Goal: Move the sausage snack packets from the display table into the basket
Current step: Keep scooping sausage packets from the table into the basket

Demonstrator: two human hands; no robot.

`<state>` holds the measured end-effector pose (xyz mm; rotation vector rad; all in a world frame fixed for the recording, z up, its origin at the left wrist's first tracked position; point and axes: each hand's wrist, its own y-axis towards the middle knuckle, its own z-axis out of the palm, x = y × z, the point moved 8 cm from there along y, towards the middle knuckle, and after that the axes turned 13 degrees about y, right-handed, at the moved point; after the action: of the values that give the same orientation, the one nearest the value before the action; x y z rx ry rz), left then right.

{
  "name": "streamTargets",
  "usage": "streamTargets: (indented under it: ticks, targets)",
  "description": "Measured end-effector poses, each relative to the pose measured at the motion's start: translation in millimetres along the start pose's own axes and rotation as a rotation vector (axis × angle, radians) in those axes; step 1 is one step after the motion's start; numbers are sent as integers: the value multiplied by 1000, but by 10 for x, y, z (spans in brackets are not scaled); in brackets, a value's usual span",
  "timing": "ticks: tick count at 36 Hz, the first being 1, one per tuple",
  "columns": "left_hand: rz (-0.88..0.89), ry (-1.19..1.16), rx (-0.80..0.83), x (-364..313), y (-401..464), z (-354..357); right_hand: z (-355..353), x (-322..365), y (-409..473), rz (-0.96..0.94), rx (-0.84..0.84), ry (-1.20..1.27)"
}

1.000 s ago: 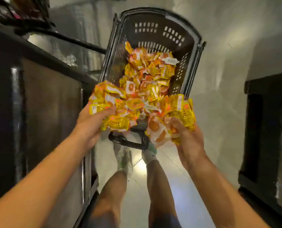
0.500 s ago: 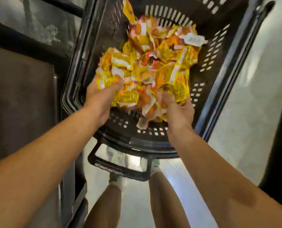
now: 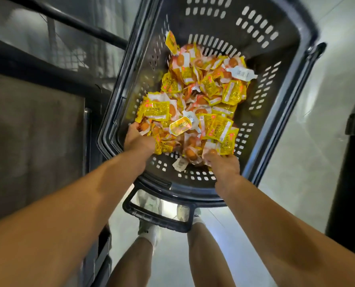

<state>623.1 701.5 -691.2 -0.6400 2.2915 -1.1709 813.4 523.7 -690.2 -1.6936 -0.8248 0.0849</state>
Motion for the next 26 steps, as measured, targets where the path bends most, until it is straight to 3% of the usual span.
streamTargets:
  ticks: [3, 7, 13, 22, 26]
  targets:
    - [62, 32, 40, -71, -263, -186, -94, 137, -243, 3, 64, -92]
    - [249, 158, 75, -278, -801, -481, -188, 354, -691, -6, 283, -222]
    - [387, 160, 104, -526, -1922, -1031, -403, 809, -1625, -37, 394, -249]
    - [535, 169, 20, -495, -3680, -2216, -869, 1616, -3292, -444, 525, -548]
    - [653, 225, -105, -332, -4366, -2668, -1184, 1783, -4009, -645, 631, -633]
